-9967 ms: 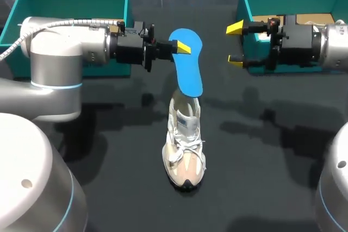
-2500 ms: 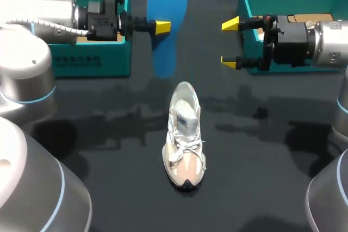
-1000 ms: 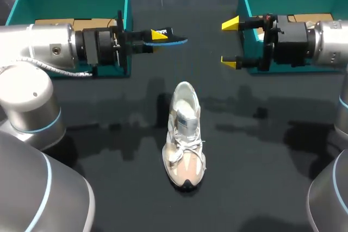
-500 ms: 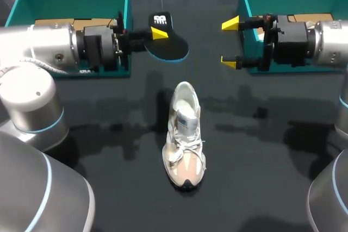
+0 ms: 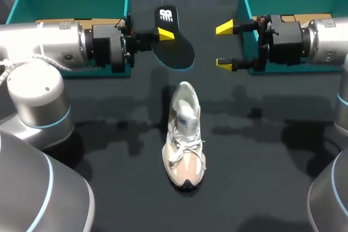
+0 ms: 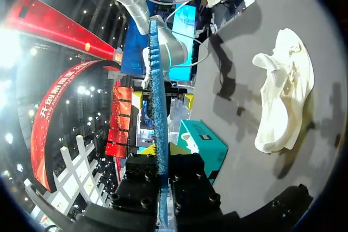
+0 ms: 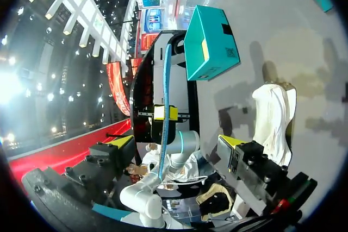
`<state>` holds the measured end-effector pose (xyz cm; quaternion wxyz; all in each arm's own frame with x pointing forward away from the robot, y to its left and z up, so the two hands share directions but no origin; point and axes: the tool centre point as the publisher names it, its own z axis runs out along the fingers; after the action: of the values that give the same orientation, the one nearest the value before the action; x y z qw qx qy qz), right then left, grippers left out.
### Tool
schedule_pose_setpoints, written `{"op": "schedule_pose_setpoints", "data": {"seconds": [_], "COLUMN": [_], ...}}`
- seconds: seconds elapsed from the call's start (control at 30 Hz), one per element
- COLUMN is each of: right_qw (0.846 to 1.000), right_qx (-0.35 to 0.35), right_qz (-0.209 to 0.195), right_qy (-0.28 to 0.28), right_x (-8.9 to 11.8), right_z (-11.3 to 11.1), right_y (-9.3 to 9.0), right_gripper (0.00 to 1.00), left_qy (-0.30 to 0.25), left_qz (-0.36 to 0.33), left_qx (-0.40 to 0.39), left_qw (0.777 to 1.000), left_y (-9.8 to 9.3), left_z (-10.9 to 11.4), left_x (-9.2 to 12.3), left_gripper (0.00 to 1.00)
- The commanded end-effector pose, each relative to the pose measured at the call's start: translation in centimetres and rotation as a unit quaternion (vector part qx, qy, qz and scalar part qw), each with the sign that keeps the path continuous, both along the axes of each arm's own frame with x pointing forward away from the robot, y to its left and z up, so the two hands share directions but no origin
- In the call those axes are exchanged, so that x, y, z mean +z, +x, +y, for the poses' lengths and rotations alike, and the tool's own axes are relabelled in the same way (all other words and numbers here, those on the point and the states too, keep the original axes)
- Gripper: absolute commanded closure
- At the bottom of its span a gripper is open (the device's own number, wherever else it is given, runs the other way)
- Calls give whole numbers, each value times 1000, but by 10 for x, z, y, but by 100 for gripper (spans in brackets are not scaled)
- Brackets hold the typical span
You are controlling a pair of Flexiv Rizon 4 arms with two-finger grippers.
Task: Take the shoe out of the shoebox, open the shoe tongue, remove and reinsert the insole, then place the shoe into the shoebox
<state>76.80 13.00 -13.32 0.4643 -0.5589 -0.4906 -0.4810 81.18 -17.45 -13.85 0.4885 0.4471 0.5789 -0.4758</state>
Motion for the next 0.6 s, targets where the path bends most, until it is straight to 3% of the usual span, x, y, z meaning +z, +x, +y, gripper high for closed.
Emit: {"op": "schedule_pose_setpoints", "data": {"seconds": [0.03,0.2,0.3,0.37,0.4,0.47,0.6], "right_qw": [1000,999,999,999,999,999,999], "right_qx": [27,38,43,44,44,45,51], "right_qz": [3,-1,-1,1,2,1,-1], "right_qy": [-3,-6,-7,-5,-5,-4,-3], "right_x": [-4,-4,-4,-4,-4,-4,-3], "right_z": [11,19,24,27,28,31,40], "right_y": [10,10,9,8,8,6,4], "right_gripper": [0,0,16,18,23,45,38], "left_qy": [3,0,-1,1,0,1,5], "left_qz": [-13,-23,-40,-45,-50,-57,-66], "left_qx": [-8,-14,-20,-17,-15,-12,-7], "left_qw": [1000,1000,999,999,999,998,998], "left_y": [7,7,7,7,7,7,7], "left_z": [-6,-9,-10,-11,-12,-13,-15], "left_x": [-4,-8,-8,-9,-10,-11,-13], "left_gripper": [100,100,100,100,100,100,100]}}
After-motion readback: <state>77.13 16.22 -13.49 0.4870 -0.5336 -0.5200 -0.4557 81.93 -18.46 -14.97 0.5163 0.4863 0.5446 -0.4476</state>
